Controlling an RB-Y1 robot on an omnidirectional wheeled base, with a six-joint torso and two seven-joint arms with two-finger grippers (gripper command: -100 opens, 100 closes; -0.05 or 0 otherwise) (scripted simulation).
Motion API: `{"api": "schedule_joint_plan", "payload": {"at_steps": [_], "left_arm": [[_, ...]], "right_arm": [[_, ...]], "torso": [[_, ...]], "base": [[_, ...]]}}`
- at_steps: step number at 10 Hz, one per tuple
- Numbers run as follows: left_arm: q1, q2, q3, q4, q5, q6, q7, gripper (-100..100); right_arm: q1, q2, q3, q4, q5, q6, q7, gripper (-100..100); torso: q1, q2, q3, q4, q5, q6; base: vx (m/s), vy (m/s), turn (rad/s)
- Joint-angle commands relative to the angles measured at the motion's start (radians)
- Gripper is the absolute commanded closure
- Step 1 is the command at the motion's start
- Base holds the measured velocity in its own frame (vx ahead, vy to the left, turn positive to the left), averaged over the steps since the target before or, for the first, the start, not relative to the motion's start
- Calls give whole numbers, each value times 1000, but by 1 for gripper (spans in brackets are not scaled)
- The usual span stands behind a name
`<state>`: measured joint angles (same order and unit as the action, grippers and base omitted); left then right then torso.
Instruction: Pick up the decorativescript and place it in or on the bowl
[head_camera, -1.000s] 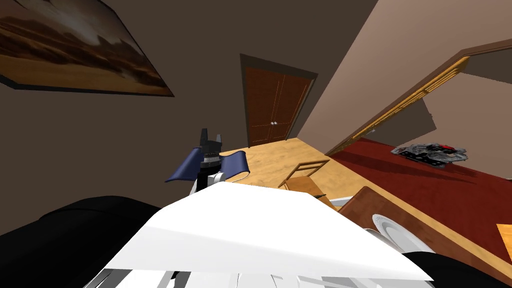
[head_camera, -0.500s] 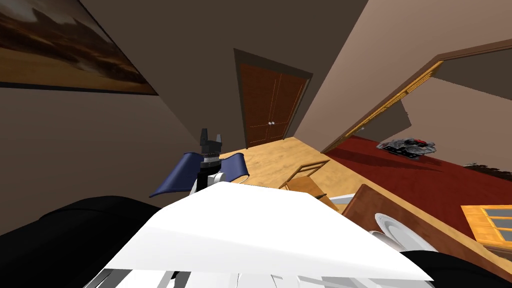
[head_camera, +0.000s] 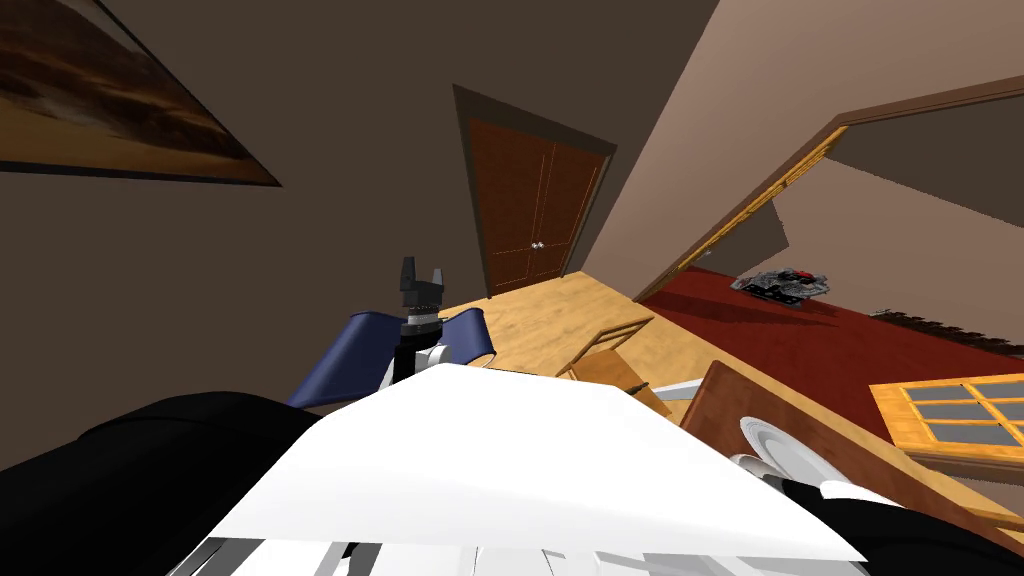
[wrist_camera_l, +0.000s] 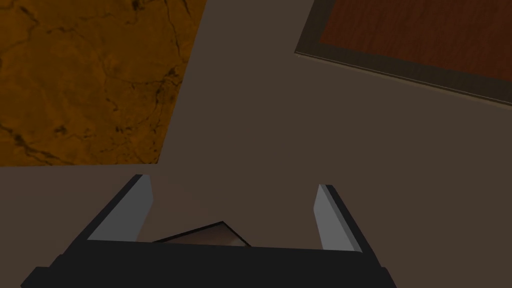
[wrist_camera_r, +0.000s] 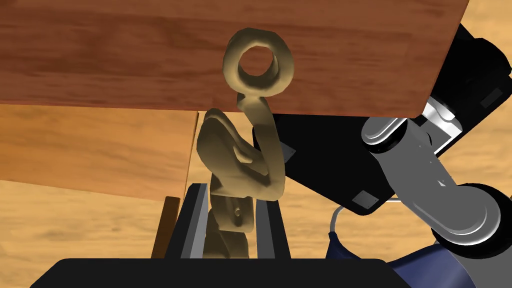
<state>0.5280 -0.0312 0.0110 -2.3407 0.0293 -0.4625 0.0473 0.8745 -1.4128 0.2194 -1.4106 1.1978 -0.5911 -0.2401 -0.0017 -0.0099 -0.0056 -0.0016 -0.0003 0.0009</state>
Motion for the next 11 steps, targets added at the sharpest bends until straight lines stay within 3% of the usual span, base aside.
{"api": "schedule_joint_plan", "payload": {"at_steps": [1, 6, 11], "left_arm": [[0, 0, 0, 0, 0, 0, 0, 0], [0, 0, 0, 0, 0, 0, 0, 0], [0, 0, 0, 0, 0, 0, 0, 0]], "right_arm": [[-22, -37, 17, -1, -18, -5, 13, 100], [-134, -146, 94, 40, -97, -32, 98, 100], [-235, -218, 182, 77, -157, -34, 179, 100]], "torso": [[0, 0, 0, 0, 0, 0], [-4, 1, 1, 0, 1, 0], [-9, 6, 4, 1, -1, 1]], "base": [[28, 0, -99], [28, -44, -140], [-16, -111, -118]]}}
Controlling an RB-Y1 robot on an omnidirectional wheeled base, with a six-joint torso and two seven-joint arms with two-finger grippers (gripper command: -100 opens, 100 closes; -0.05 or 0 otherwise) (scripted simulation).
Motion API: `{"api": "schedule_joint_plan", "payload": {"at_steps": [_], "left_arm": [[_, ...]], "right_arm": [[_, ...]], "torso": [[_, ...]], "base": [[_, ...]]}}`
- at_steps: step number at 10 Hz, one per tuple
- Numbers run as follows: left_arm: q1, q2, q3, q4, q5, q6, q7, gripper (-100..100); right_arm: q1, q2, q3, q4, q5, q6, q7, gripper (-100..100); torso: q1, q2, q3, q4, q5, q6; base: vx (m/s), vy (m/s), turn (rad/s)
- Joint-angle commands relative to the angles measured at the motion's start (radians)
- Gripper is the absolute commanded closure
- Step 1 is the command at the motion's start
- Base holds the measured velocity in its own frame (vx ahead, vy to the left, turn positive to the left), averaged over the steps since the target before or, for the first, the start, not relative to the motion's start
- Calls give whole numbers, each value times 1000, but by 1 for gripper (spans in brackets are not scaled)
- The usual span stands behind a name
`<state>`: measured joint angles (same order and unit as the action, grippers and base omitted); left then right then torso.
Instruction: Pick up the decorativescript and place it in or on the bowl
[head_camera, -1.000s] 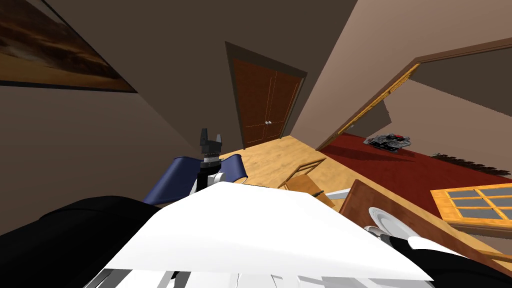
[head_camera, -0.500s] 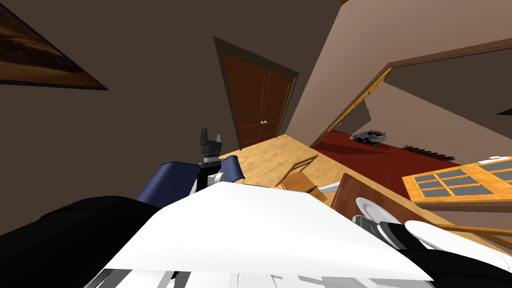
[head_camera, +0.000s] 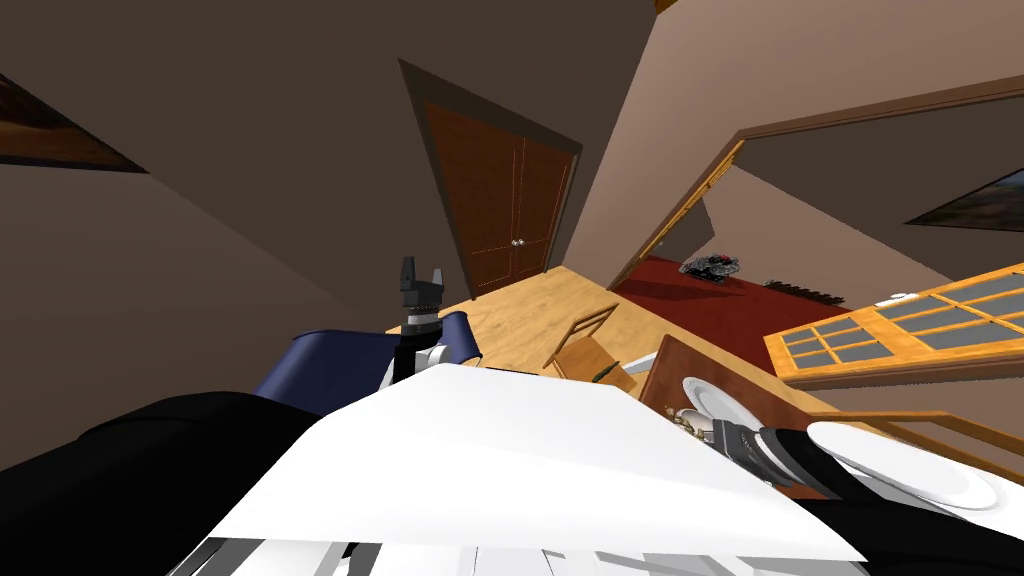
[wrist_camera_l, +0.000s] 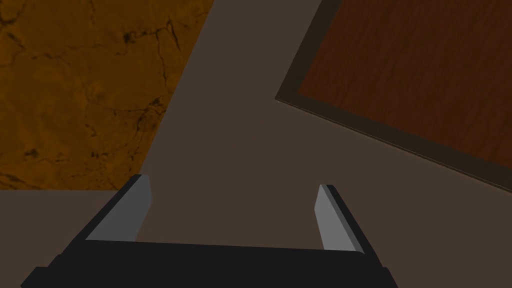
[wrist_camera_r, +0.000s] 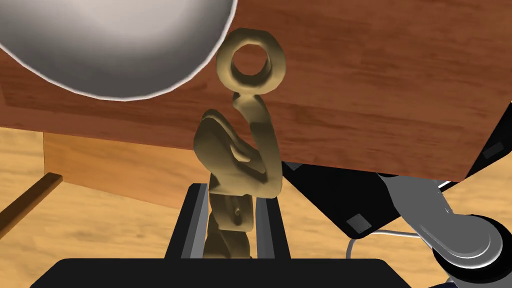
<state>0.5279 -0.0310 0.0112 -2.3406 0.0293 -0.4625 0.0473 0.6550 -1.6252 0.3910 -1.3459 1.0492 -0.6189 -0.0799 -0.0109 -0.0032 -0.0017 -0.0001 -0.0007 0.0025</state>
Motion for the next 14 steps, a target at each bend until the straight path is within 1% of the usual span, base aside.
{"api": "schedule_joint_plan", "payload": {"at_steps": [1, 3, 5, 6, 7, 8, 9, 12, 13, 14], "left_arm": [[0, 0, 0, 0, 0, 0, 0, 0], [0, 0, 0, 0, 0, 0, 0, 0], [0, 0, 0, 0, 0, 0, 0, 0], [0, 0, 0, 0, 0, 0, 0, 0], [0, 0, 0, 0, 0, 0, 0, 0], [0, 0, 0, 0, 0, 0, 0, 0], [0, 0, 0, 0, 0, 0, 0, 0], [0, 0, 0, 0, 0, 0, 0, 0], [0, 0, 0, 0, 0, 0, 0, 0], [0, 0, 0, 0, 0, 0, 0, 0]], "right_arm": [[-34, -17, 27, 19, -19, -5, 33, 100], [-69, -39, 58, 31, -39, -4, 61, 100], [-121, -71, 103, 51, -67, 0, 103, 100], [-129, -75, 111, 54, -72, 0, 110, 100], [-114, -76, 104, 42, -70, 6, 99, 100], [-117, -77, 105, 45, -70, 6, 101, -100], [-116, -77, 105, 45, -70, 6, 101, -100], [-116, -77, 105, 45, -70, 6, 101, -100], [-116, -77, 105, 45, -70, 6, 101, 0], [-123, -109, 94, 31, -79, -11, 92, -100]], "torso": [[0, 0, 0, 0, 0, 0], [2, -1, 0, 0, 0, 0], [1, -1, 0, 0, 1, 1], [-3, 0, 0, 0, 0, 1], [-2, -1, -1, 0, -1, 0], [3, -2, -1, 0, -1, -1], [7, -1, -1, 0, 0, -1], [10, -1, -1, 0, 1, -1], [10, -1, -1, 0, 1, -1], [10, -1, -1, 0, 1, -1]], "base": [[-12, -116, -108], [-7, -96, -112], [-3, -157, -170], [15, -169, -65], [12, -68, 5], [1, -16, 3], [1, -6, 0], [0, 0, 0], [0, 0, 0], [-16, -1, -76]]}}
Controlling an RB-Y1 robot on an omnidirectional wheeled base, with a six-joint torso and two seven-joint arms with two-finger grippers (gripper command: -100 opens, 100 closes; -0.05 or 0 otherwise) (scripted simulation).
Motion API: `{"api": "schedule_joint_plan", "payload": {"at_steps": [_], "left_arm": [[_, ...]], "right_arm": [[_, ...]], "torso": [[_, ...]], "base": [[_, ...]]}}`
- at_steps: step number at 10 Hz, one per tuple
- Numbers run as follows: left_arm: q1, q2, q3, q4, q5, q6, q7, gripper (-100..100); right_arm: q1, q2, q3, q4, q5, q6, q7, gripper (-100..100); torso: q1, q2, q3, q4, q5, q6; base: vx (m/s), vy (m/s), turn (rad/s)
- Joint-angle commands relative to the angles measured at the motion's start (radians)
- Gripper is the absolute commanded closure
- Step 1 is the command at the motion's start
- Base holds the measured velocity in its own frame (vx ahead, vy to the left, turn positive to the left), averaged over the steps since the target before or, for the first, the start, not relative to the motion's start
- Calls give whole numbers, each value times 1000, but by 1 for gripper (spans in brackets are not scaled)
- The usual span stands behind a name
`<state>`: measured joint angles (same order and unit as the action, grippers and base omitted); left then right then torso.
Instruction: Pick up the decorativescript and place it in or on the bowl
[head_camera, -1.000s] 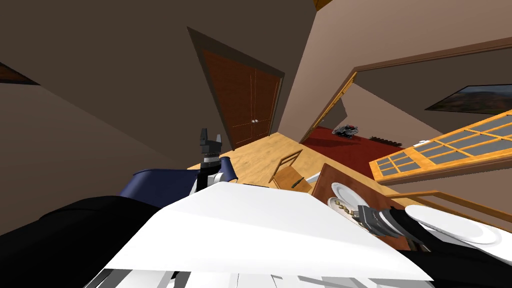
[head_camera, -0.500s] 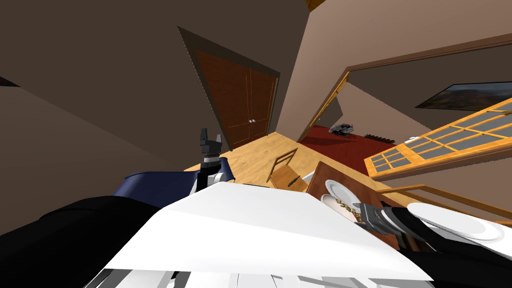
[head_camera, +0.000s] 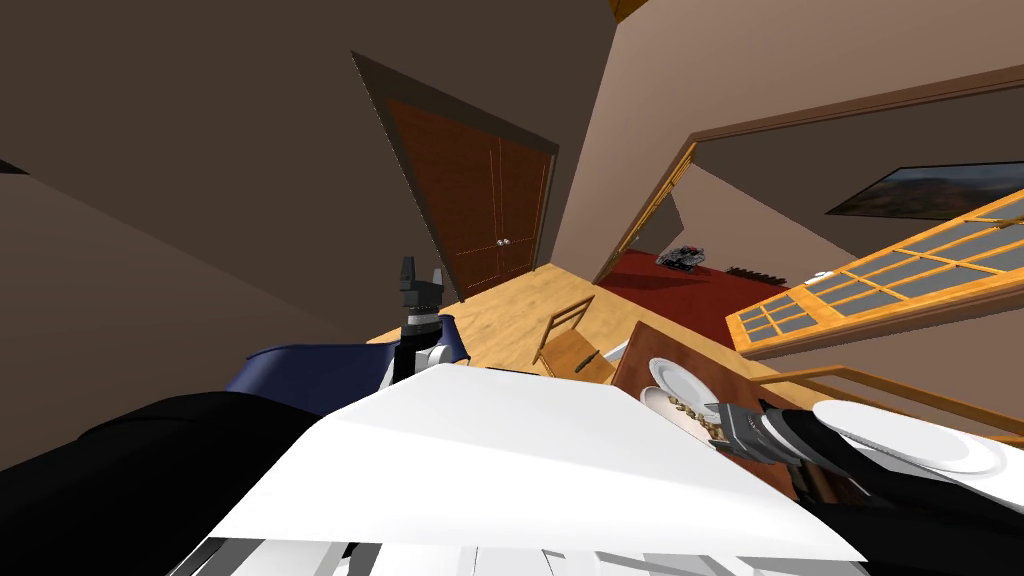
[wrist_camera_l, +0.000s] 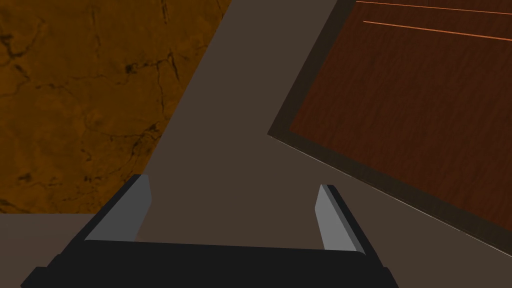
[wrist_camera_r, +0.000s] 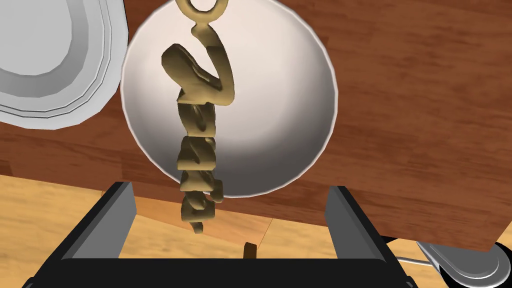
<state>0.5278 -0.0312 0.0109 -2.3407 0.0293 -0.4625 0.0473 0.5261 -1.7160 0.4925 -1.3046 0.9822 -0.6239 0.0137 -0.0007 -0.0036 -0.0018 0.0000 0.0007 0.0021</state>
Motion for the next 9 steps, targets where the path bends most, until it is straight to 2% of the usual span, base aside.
{"api": "schedule_joint_plan", "payload": {"at_steps": [1, 7, 8, 9], "left_arm": [[0, 0, 0, 0, 0, 0, 0, 0], [0, 0, 0, 0, 0, 0, 0, 0], [0, 0, 0, 0, 0, 0, 0, 0], [0, 0, 0, 0, 0, 0, 0, 0]], "right_arm": [[3, -33, -13, -17, -16, -15, -6, -100], [-18, -143, -50, -65, -48, -75, -37, -100], [-21, -126, -47, -53, -40, -76, -33, -100], [-21, -128, -47, -55, -41, -75, -33, 0]], "torso": [[0, 0, 0, 0, 0, 0], [0, 1, 1, 0, 0, 0], [0, 1, 1, 0, 0, 0], [0, 0, 0, 0, 0, 0]], "base": [[-26, 1, -64], [-29, -1, -63], [-10, 0, -9], [0, 0, 0]]}}
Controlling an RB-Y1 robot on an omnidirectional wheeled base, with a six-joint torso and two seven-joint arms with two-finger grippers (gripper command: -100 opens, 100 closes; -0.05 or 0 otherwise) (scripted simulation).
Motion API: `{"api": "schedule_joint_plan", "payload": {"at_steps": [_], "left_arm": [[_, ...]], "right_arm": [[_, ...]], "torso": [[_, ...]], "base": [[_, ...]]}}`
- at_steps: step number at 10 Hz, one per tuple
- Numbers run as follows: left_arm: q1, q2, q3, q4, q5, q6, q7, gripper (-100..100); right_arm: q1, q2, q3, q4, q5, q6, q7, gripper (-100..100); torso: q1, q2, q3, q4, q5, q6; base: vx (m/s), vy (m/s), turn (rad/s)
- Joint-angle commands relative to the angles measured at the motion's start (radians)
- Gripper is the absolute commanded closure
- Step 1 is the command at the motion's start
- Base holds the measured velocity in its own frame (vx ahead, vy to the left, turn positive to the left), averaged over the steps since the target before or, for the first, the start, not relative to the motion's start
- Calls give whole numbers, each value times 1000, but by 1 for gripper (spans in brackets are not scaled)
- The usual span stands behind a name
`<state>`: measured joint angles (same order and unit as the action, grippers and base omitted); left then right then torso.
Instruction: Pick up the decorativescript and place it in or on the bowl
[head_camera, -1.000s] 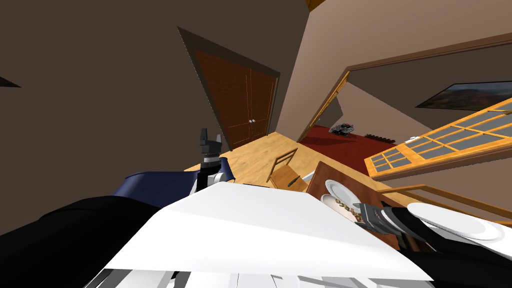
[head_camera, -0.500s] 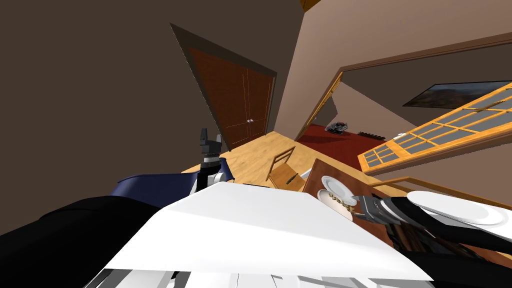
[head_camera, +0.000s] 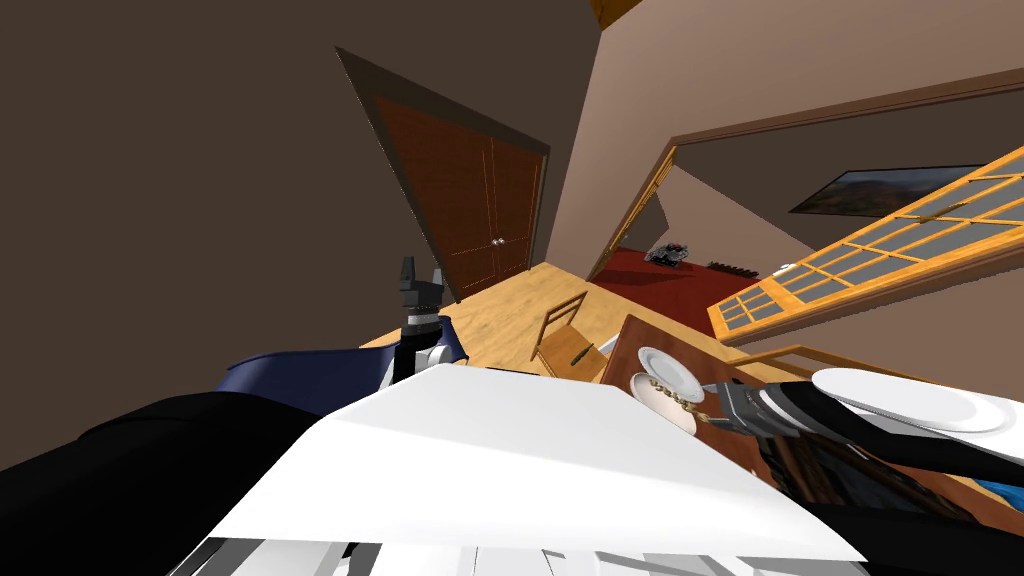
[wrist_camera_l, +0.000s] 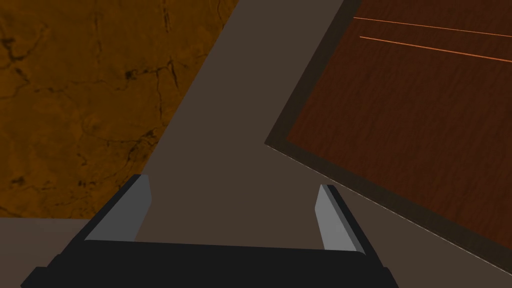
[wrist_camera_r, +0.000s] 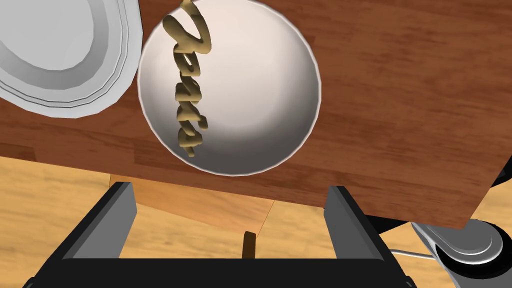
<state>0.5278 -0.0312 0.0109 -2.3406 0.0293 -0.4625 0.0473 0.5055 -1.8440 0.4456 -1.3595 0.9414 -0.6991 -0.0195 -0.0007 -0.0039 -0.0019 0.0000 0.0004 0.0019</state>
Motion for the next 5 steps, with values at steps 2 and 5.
{"api": "schedule_joint_plan", "payload": {"at_steps": [2, 5], "left_arm": [[0, 0, 0, 0, 0, 0, 0, 0], [0, 0, 0, 0, 0, 0, 0, 0]], "right_arm": [[0, 0, 0, 0, 0, 0, 0, 0], [0, 0, 0, 0, 0, 0, 0, 0]], "torso": [[0, 0, 0, 0, 0, 0], [0, 0, 0, 0, 0, 0]], "base": [[0, 0, 0], [0, 0, 0]]}}
